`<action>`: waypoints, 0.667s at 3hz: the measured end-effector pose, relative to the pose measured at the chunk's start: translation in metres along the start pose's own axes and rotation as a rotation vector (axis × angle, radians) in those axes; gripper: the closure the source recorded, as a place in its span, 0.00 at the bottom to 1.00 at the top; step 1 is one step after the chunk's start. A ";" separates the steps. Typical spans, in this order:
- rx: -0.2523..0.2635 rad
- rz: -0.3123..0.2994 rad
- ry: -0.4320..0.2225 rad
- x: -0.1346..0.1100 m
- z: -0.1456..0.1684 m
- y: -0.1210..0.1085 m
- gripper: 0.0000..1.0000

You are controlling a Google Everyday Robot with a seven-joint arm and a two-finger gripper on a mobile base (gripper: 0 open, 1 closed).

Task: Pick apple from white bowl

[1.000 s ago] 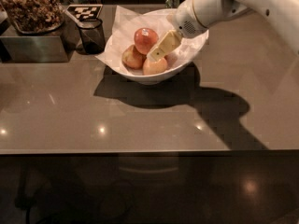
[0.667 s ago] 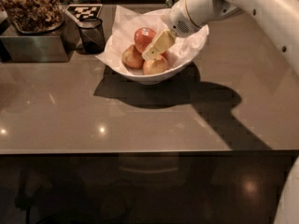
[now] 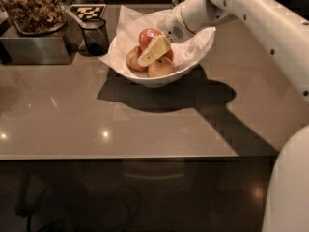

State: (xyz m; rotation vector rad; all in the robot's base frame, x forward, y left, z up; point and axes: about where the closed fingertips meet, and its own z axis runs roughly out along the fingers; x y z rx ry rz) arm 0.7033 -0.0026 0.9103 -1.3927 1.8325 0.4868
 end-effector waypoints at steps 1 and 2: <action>-0.037 0.004 -0.012 -0.004 0.016 0.007 0.25; -0.041 0.010 -0.020 -0.006 0.017 0.008 0.48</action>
Offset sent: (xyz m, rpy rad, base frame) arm -0.0010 0.0196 -0.0074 0.0789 0.0335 0.0177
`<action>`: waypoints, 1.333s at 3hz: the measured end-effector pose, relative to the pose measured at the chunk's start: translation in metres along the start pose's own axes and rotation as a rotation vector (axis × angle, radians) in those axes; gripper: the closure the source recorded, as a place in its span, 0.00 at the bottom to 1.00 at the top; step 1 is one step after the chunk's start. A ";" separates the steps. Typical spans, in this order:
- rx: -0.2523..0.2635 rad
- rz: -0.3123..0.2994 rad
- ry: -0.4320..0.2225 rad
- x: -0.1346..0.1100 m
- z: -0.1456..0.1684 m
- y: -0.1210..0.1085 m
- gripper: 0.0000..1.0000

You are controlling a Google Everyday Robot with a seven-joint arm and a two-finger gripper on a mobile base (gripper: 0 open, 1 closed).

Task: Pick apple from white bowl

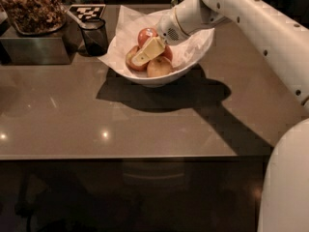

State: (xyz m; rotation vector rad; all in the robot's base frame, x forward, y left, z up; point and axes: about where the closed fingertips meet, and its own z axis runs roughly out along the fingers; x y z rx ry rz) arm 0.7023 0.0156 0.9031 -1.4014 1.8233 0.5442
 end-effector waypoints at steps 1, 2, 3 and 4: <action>0.028 -0.001 -0.013 -0.005 -0.012 0.000 0.71; 0.075 -0.009 -0.030 -0.015 -0.046 0.007 0.94; 0.080 -0.012 -0.068 -0.023 -0.079 0.020 1.00; 0.035 -0.028 -0.111 -0.035 -0.109 0.040 1.00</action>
Offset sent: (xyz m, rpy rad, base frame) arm -0.0379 -0.0472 0.0801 0.0262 -0.1208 -0.0944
